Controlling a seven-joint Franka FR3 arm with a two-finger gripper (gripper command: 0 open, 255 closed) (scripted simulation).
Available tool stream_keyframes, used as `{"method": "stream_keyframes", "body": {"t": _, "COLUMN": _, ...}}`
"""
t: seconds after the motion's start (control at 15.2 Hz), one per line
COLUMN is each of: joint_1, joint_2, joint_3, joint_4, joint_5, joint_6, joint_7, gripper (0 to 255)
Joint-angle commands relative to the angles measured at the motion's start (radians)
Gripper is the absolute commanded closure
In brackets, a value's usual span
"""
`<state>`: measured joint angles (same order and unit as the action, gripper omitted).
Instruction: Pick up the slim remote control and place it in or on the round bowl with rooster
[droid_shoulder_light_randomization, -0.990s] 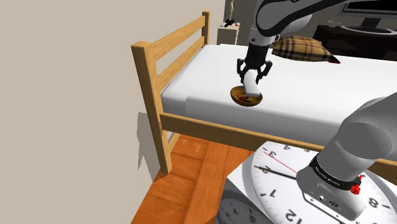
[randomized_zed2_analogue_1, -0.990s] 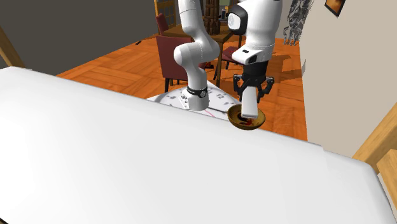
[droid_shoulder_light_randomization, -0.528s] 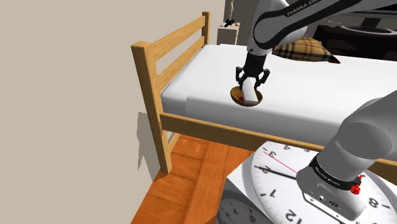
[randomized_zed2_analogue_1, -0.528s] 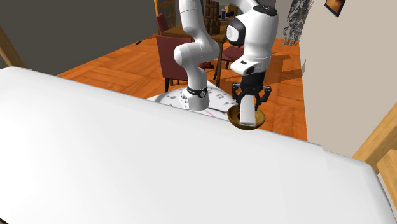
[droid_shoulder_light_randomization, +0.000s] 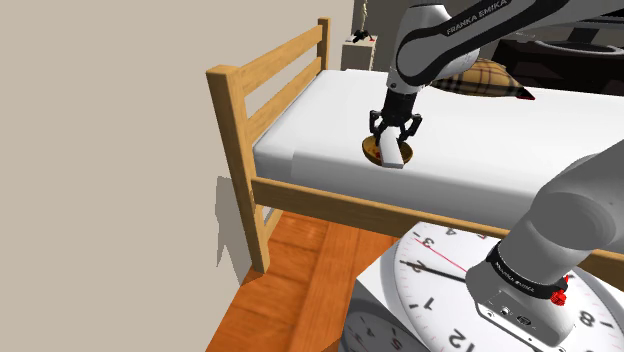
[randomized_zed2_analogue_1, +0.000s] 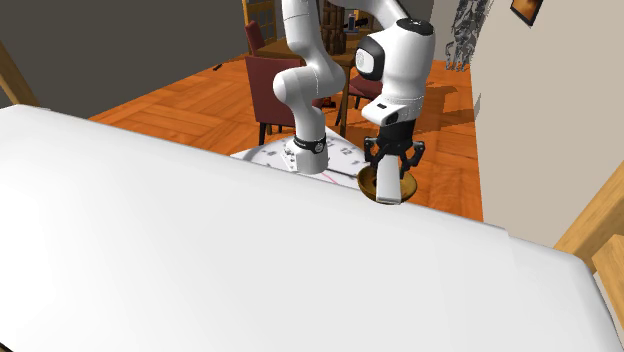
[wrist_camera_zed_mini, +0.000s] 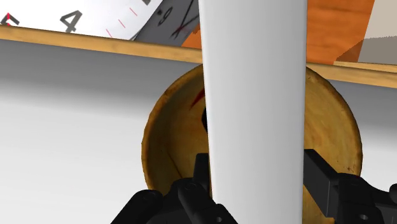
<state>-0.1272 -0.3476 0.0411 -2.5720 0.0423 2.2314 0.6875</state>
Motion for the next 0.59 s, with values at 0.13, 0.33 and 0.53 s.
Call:
{"method": "stream_keyframes", "body": {"t": 0.13, "joint_1": 0.000, "joint_2": 0.001, "joint_3": 0.000, "joint_4": -0.001, "joint_5": 0.000, "joint_6": 0.000, "joint_7": 0.000, "gripper": 0}}
{"method": "stream_keyframes", "body": {"t": 0.33, "joint_1": 0.000, "joint_2": 0.000, "joint_3": 0.000, "joint_4": -0.001, "joint_5": 0.000, "joint_6": -0.001, "joint_7": 0.000, "gripper": 0}}
{"method": "stream_keyframes", "body": {"t": 0.53, "joint_1": 0.000, "joint_2": -0.018, "joint_3": -0.001, "joint_4": 0.018, "joint_5": 0.000, "joint_6": -0.038, "joint_7": 0.000, "gripper": 0}}
